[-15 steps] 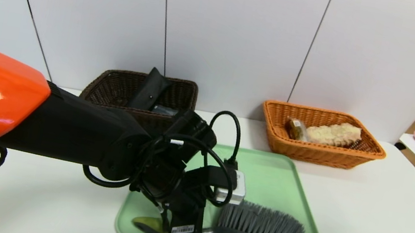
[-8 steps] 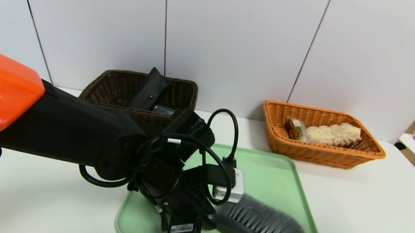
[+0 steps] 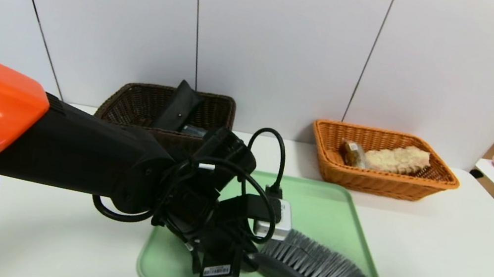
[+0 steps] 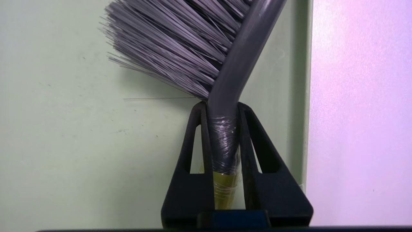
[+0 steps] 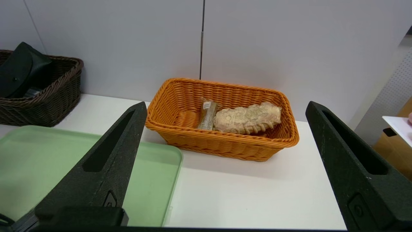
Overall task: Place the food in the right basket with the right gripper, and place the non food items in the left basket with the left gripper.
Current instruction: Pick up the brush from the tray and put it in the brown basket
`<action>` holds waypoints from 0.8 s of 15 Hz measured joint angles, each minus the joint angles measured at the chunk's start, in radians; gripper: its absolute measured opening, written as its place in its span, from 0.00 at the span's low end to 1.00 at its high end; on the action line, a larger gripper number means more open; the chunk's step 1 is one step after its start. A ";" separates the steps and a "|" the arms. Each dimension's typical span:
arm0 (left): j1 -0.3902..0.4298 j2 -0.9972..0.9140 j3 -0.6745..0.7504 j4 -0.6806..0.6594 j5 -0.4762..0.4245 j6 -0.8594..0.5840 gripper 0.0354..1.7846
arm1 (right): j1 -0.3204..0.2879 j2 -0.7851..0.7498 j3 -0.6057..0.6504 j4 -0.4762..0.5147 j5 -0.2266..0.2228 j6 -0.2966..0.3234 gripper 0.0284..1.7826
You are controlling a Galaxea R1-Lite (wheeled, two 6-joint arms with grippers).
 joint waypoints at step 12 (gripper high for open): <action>0.204 -0.131 -0.069 -0.619 0.419 -0.575 0.14 | -0.008 0.000 0.048 -0.002 0.008 0.002 0.95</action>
